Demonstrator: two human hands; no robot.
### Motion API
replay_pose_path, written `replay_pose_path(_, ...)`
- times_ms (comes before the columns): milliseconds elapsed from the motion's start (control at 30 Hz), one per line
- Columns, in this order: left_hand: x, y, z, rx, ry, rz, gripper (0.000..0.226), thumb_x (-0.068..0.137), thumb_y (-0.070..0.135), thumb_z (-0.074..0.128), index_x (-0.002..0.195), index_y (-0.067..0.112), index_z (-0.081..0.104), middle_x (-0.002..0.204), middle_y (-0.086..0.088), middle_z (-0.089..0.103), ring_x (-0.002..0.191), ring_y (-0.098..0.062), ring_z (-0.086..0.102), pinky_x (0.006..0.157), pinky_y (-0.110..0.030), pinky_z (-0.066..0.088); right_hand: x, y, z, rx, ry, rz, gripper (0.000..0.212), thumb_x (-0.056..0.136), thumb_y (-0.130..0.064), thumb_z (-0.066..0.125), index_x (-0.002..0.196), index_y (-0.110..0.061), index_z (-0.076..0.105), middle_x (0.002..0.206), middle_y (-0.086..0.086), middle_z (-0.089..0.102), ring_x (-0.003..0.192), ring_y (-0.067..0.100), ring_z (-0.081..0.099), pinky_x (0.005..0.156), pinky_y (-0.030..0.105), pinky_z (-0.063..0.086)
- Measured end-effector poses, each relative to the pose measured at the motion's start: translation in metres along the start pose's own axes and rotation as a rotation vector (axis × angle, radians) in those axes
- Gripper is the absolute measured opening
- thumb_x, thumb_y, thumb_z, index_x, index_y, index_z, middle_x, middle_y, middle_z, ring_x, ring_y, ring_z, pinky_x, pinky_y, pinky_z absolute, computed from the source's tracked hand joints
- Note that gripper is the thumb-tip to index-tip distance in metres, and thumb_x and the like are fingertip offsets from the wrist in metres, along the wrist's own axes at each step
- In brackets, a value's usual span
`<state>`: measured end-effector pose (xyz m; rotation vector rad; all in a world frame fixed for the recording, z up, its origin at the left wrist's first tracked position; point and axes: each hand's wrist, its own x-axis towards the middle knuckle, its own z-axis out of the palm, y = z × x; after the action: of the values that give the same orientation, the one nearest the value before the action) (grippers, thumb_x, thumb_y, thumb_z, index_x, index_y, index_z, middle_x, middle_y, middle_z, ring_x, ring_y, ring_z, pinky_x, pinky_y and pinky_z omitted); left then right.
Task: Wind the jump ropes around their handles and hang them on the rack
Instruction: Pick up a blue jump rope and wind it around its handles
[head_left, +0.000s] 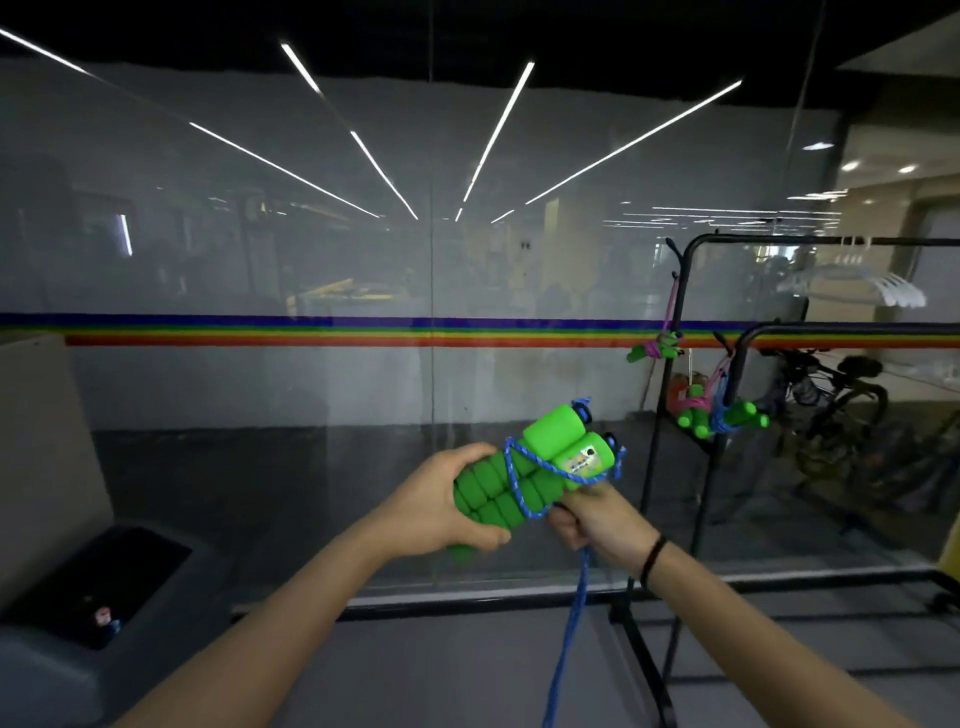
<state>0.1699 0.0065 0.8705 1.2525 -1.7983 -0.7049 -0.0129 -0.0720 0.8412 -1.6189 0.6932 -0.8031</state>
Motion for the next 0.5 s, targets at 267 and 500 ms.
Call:
replay_pose_path(267,0.014,-0.014,0.022,0.475,0.165,-0.135,0.037,0.052,0.022,0.076,0.087,0.022,0.063,0.071,0.004,0.066,0.068,-0.017,0.062,0.064,-0.034,0.053,-0.029,-0.019,-0.018,-1.271,-0.266,-0.3,0.023,0.091,-0.033,0.048,0.09,-0.011,0.055,0.082,0.007,0.062,0.078,0.025,0.058,0.067,0.032,0.044)
replay_pose_path(500,-0.002,0.01,0.024,0.986,-0.307,0.024,0.041,0.065,0.026,0.068,0.103,0.031,0.052,0.077,0.009,0.057,0.076,-0.012,0.054,0.064,-0.026,0.037,-0.014,-0.071,-0.047,-1.041,-0.358,-0.292,0.017,0.068,-0.036,0.077,0.076,-0.023,0.068,0.073,-0.001,0.069,0.066,0.01,0.06,0.066,0.025,0.045)
